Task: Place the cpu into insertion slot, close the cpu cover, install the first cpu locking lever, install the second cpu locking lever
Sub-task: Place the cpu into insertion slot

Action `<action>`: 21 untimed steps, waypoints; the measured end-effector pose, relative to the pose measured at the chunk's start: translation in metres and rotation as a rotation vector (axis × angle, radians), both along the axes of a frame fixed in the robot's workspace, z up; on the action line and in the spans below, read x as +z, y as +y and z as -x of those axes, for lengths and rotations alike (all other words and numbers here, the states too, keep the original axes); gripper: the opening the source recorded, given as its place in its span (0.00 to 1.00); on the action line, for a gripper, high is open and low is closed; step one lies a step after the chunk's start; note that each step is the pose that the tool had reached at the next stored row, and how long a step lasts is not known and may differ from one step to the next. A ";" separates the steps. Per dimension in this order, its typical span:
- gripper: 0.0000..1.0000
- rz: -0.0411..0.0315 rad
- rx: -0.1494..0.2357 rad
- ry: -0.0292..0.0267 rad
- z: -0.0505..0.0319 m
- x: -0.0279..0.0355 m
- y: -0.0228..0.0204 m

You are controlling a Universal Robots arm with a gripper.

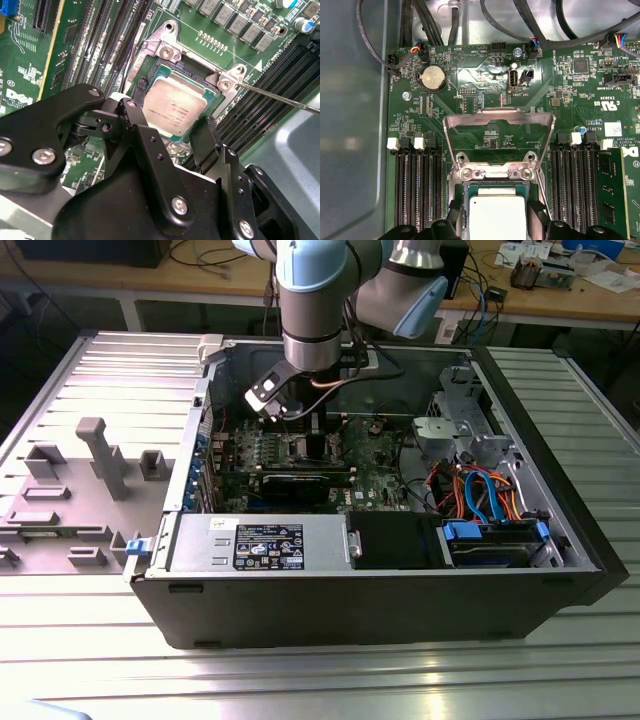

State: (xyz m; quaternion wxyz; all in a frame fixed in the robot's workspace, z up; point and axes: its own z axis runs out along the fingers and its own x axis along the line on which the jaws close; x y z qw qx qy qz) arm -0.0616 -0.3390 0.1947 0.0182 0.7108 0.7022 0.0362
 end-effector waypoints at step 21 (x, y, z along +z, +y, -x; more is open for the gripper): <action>0.62 0.0001 0.000 0.0002 -0.0001 0.0038 0.0000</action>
